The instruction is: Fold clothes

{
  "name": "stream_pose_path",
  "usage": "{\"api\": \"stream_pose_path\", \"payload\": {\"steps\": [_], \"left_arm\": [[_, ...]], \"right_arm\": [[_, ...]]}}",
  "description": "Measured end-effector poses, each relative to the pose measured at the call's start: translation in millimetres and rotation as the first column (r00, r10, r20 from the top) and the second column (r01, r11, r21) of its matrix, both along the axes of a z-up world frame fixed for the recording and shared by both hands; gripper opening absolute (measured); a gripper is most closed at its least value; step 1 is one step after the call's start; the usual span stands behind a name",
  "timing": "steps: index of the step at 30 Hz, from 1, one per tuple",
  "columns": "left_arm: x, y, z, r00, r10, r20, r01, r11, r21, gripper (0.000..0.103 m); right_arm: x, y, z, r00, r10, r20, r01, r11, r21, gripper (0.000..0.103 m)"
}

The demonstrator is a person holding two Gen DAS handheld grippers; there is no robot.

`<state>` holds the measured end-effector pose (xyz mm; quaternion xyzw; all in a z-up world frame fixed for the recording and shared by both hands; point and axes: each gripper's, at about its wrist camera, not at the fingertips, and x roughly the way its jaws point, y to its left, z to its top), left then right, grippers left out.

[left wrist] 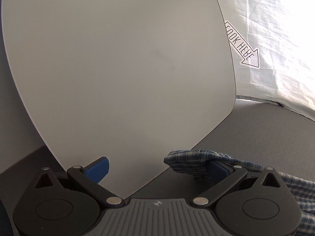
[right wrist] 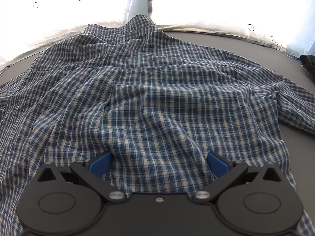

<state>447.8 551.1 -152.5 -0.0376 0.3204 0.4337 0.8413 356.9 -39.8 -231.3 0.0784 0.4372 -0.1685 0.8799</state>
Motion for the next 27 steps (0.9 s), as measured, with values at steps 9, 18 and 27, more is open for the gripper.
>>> {"api": "stream_pose_path", "payload": {"steps": [9, 18, 27], "left_arm": [[6.3, 18.0, 8.1, 0.999, -0.010, 0.043, 0.010, 1.000, 0.000, 0.103], [58.7, -8.7, -32.8, 0.982, -0.169, -0.081, 0.167, 0.985, -0.029, 0.103], [85.3, -9.4, -68.5, 0.983, -0.166, -0.078, 0.155, 0.978, -0.138, 0.102]], "right_arm": [[-0.5, 0.6, -0.2, 1.000, -0.009, 0.009, 0.009, 1.000, -0.003, 0.103], [-1.1, 1.2, 0.1, 1.000, -0.016, 0.012, 0.016, 1.000, -0.004, 0.103], [-1.2, 2.7, -0.6, 0.999, -0.023, 0.022, 0.023, 1.000, -0.008, 0.103]]}}
